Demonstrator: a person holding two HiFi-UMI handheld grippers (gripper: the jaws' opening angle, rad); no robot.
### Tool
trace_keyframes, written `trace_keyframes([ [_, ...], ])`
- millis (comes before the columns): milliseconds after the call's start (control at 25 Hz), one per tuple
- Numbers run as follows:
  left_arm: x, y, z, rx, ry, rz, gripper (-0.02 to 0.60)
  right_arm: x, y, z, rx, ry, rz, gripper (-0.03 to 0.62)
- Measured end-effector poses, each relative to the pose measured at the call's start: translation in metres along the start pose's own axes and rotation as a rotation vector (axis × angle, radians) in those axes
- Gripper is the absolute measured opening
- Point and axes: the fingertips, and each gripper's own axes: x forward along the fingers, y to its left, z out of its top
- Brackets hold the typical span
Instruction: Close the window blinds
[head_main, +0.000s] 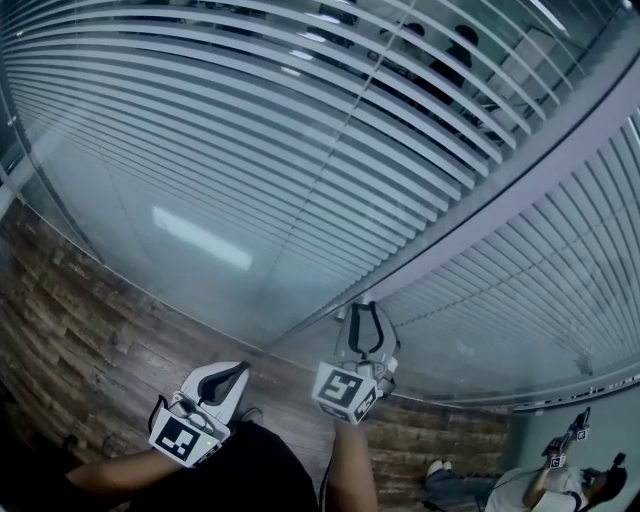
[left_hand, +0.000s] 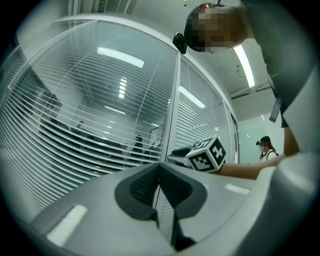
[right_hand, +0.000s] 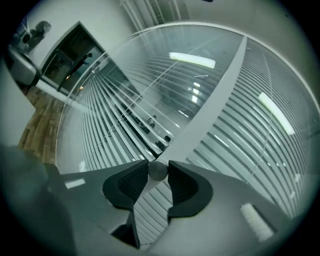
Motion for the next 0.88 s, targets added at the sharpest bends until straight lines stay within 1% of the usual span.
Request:
trace_keyframes([
  [160, -0.005, 0.007, -0.006, -0.003, -0.001, -0.005, -0.002, 0.001, 0.014, -0.001, -0.122, -0.005, 0.034, 0.13],
  [280, 0.0, 0.005, -0.009, -0.006, 0.012, -0.008, -0.002, 0.005, 0.011, -0.001, -0.19, -0.007, 0.057, 0.13],
  [400, 0.008, -0.001, -0.011, -0.015, 0.031, -0.017, -0.002, 0.008, 0.004, -0.002, -0.32, 0.017, 0.054, 0.13],
  [440, 0.01, -0.002, -0.012, -0.019, 0.035, -0.021, -0.002, 0.009, 0.004, -0.003, -0.336, 0.026, 0.053, 0.13],
  [480, 0.011, -0.004, -0.013, -0.02, 0.037, -0.024, -0.002, 0.009, 0.004, -0.003, -0.323, 0.032, 0.054, 0.132],
  [520, 0.01, -0.005, -0.013, -0.02, 0.038, -0.027, -0.002, 0.009, 0.004, -0.003, -0.28, 0.031, 0.055, 0.133],
  [560, 0.01, -0.006, -0.012, -0.018, 0.039, -0.03, -0.002, 0.007, 0.004, -0.002, -0.205, 0.02, 0.056, 0.133],
  [600, 0.008, -0.008, -0.009, -0.017, 0.039, -0.034, -0.002, 0.003, 0.002, 0.0, -0.102, 0.002, 0.056, 0.135],
  [720, 0.005, -0.01, -0.002, -0.02, 0.027, -0.037, -0.002, -0.009, -0.007, 0.005, 0.262, -0.062, 0.049, 0.135],
  [760, 0.004, -0.009, -0.003, -0.019, 0.025, -0.034, -0.002, -0.01, -0.008, 0.005, 0.357, -0.07, 0.044, 0.137],
  [800, 0.002, -0.007, -0.003, -0.017, 0.024, -0.03, -0.002, -0.011, -0.009, 0.004, 0.428, -0.07, 0.041, 0.14],
  [880, 0.0, -0.007, -0.003, -0.021, 0.026, -0.029, -0.002, -0.009, -0.007, 0.001, 0.524, -0.065, 0.042, 0.155],
])
